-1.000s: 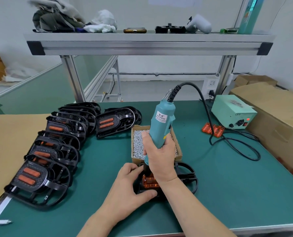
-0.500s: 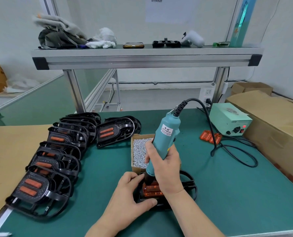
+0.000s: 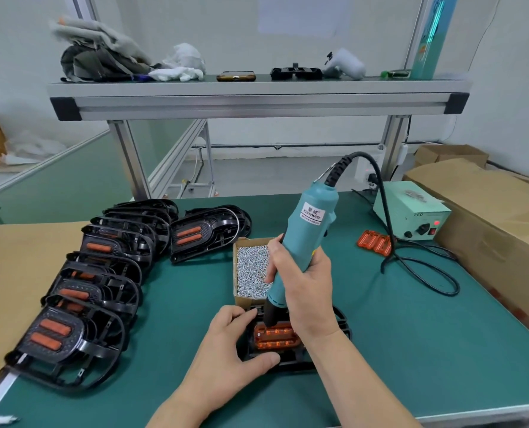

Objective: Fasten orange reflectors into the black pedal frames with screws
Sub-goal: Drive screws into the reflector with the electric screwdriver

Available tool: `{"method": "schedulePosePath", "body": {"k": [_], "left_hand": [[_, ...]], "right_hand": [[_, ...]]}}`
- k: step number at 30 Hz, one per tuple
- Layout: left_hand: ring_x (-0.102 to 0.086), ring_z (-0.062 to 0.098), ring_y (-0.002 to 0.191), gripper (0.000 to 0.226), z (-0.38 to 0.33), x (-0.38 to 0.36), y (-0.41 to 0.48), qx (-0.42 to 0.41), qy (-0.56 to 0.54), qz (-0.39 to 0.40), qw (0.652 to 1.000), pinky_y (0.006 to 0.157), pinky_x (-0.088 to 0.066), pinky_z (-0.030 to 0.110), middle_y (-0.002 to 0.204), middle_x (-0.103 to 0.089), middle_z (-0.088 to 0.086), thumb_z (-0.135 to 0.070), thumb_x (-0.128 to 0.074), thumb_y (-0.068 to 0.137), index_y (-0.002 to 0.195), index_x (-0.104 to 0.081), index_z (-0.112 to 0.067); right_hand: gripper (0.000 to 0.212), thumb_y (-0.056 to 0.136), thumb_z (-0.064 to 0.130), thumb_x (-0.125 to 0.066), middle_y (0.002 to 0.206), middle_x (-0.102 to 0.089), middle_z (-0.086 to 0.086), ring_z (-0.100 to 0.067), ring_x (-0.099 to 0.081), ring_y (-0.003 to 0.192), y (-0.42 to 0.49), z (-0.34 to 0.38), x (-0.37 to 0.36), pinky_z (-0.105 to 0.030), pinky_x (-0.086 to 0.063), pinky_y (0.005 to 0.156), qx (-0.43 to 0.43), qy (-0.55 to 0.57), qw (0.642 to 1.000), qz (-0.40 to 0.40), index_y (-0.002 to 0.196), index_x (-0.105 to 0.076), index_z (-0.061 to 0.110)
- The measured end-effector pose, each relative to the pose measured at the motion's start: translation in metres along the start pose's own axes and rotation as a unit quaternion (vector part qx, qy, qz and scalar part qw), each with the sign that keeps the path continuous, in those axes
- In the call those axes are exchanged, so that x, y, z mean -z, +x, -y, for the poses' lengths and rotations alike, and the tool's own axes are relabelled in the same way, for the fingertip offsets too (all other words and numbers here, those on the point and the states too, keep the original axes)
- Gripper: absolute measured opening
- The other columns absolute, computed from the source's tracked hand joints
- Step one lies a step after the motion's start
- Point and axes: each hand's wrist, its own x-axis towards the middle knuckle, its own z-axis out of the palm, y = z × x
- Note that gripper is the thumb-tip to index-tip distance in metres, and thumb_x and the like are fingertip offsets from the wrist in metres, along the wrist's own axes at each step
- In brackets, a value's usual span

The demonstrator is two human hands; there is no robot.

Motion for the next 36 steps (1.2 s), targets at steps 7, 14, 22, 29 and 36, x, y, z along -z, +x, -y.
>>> {"method": "schedulePosePath", "body": {"k": [7,14,22,29,36], "left_hand": [[-0.042,-0.006,0.123,0.09,0.002,-0.001,-0.001,0.009,0.006,0.005,1.0,0.094,-0.028,0.0,0.12,-0.038,-0.028,-0.072,-0.071,0.063,0.141,-0.051,-0.031],[-0.04,-0.007,0.126,0.091,0.001,0.001,-0.002,0.017,-0.001,0.01,1.0,0.099,-0.029,0.006,0.121,-0.037,-0.031,-0.073,-0.068,0.063,0.142,-0.05,-0.031],[-0.042,-0.005,0.125,0.089,0.0,0.001,-0.002,0.018,-0.007,0.01,1.0,0.1,-0.033,0.011,0.121,-0.039,-0.029,-0.071,-0.069,0.063,0.141,-0.05,-0.032],[-0.042,-0.006,0.125,0.091,-0.001,0.001,-0.003,0.023,-0.006,0.005,1.0,0.102,-0.032,0.012,0.123,-0.04,-0.028,-0.072,-0.069,0.062,0.141,-0.05,-0.032],[-0.041,-0.007,0.126,0.092,-0.002,0.002,-0.003,0.03,-0.009,0.01,0.999,0.105,-0.034,0.016,0.124,-0.039,-0.029,-0.073,-0.069,0.062,0.142,-0.049,-0.033]], "right_hand": [[0.035,0.083,0.039,-0.072,0.06,-0.054,-0.004,-0.014,-0.05,0.052,0.008,-0.004,0.012,-0.025,-0.047,0.053,-0.061,0.056,0.991,-0.107,0.093,-0.054,0.011],[0.036,0.095,0.05,-0.063,0.067,-0.059,0.002,-0.011,-0.059,0.059,0.028,-0.008,0.051,-0.024,-0.052,0.055,-0.133,0.184,0.943,-0.244,0.104,-0.053,0.017],[0.027,0.106,0.029,-0.052,0.092,-0.065,-0.015,-0.021,-0.071,0.071,0.046,-0.023,0.1,-0.031,-0.059,0.065,-0.199,0.243,0.88,-0.356,0.121,-0.049,0.007],[0.02,0.106,0.024,-0.053,0.101,-0.063,-0.007,-0.019,-0.065,0.084,0.055,-0.046,0.119,-0.036,-0.054,0.081,-0.272,0.197,0.864,-0.374,0.121,-0.048,0.014],[0.016,0.105,0.023,-0.055,0.099,-0.06,-0.01,-0.023,-0.062,0.082,0.06,-0.066,0.116,-0.033,-0.051,0.064,-0.315,0.214,0.853,-0.357,0.115,-0.049,0.012]]}}
